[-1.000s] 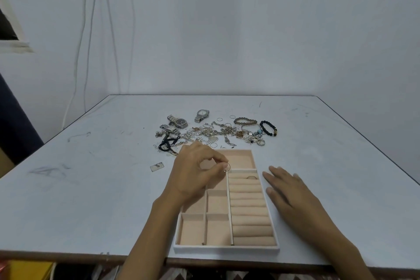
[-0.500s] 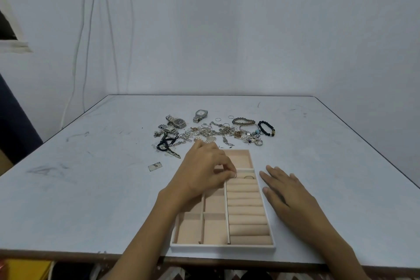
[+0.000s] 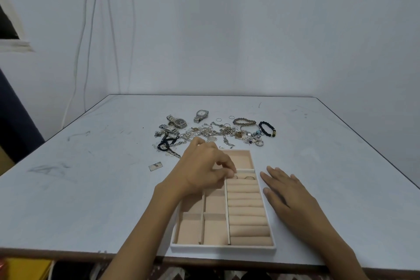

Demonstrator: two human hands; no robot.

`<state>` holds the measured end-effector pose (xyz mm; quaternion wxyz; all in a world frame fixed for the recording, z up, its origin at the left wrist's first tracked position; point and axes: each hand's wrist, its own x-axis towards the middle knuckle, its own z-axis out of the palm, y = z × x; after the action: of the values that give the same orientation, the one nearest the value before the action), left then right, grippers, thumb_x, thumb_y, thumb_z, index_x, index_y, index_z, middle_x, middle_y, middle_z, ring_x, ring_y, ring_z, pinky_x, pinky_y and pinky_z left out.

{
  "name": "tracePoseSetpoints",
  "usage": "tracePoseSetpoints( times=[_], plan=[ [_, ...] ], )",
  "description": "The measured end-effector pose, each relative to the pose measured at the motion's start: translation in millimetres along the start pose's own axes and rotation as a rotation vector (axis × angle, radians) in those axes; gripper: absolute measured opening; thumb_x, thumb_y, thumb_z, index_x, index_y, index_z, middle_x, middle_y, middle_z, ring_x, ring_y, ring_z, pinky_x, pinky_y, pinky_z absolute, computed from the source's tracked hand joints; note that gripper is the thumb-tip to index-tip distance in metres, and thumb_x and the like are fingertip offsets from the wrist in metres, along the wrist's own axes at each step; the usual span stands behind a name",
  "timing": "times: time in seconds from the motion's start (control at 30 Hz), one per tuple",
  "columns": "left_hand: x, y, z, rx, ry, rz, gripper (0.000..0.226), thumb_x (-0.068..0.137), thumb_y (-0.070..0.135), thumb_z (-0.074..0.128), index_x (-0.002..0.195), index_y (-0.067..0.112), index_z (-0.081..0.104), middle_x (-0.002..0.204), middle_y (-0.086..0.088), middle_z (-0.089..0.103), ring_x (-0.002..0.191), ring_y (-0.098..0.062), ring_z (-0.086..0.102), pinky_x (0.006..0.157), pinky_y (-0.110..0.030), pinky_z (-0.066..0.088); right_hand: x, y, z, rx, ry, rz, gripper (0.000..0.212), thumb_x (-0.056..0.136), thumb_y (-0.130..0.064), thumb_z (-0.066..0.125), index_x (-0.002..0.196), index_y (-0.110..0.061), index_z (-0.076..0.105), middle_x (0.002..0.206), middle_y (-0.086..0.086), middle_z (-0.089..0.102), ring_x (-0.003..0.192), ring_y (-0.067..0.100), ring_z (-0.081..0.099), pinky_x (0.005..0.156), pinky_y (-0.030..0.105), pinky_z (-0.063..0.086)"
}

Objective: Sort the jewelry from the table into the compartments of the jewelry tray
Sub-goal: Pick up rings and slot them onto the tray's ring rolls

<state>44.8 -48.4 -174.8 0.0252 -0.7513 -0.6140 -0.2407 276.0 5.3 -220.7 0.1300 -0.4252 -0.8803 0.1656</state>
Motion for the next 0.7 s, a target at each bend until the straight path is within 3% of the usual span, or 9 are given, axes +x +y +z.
tracePoseSetpoints(
  times=[0.7],
  plan=[
    [4.6, 2.8, 2.6, 0.000, -0.046, -0.015, 0.015, 0.085, 0.042, 0.064, 0.094, 0.035, 0.074, 0.077, 0.019, 0.062, 0.083, -0.001, 0.046, 0.082, -0.027, 0.023, 1.7, -0.6, 1.0, -0.046, -0.017, 0.009, 0.047, 0.104, -0.036, 0.026, 0.150, -0.035, 0.019, 0.159, -0.018, 0.007, 0.145, -0.002, 0.000, 0.114, 0.019, -0.008]
  ],
)
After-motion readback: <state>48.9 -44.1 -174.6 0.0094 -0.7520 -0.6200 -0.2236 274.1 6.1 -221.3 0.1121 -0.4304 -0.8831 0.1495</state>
